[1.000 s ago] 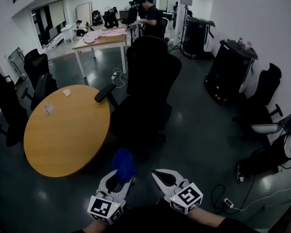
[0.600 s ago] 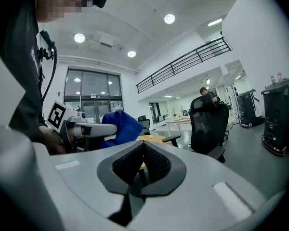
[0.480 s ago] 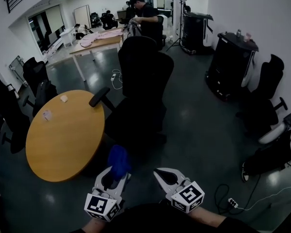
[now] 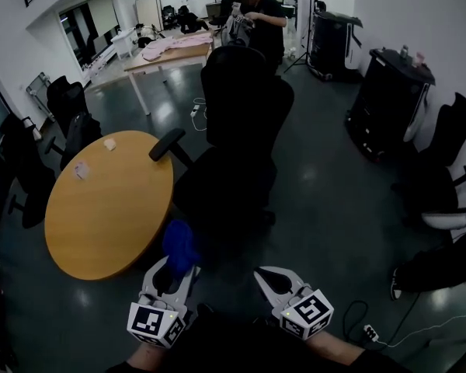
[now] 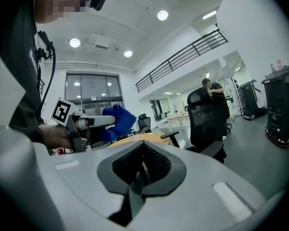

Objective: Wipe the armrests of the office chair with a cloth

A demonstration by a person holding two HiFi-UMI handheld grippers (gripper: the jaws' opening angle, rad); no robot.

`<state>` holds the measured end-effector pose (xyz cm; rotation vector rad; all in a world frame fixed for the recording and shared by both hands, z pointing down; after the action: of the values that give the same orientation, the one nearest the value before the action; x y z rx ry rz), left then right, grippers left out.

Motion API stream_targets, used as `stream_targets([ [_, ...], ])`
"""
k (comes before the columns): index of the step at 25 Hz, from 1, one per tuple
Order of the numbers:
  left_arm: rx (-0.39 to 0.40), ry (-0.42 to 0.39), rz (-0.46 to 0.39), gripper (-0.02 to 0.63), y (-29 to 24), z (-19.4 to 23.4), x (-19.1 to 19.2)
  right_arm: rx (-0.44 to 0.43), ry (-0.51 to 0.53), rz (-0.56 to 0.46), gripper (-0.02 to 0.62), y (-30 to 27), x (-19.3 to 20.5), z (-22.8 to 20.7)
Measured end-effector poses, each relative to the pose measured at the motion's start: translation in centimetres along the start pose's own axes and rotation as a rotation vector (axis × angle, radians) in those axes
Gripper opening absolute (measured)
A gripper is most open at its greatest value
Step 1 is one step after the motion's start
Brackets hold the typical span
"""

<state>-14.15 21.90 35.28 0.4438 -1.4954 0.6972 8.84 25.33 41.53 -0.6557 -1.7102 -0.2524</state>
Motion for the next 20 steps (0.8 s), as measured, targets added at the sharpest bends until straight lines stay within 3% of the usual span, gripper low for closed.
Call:
stream_targets([
  [8, -0.005, 0.053, -0.019, 0.160, -3.5, 7.3, 1.2, -0.003, 0.021, 0.036, 0.005, -7.1, -0.6, -1.9],
  [15, 0.039, 0.030, -0.073, 0.160, -8.8, 19.1, -0.5, 0.053, 0.058, 0.058, 0.005, -18.7, -4.0, -2.7],
  [20, 0.049, 0.038, -0.066, 0.160, -11.4, 26.6, -3.0, 0.103, 0.072, 0.061, 0.005, -25.5, -6.6, -2.8],
])
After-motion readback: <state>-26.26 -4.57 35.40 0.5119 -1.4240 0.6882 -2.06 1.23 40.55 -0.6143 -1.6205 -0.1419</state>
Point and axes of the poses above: the fingertips, and each gripper's own axes: y backward along the fingers, z to its left, x out of its underside, the point moved 7 cm from there along y, backward along the fingers, and after that the axes turned 7 degrees about x, right-handed, at the moved point
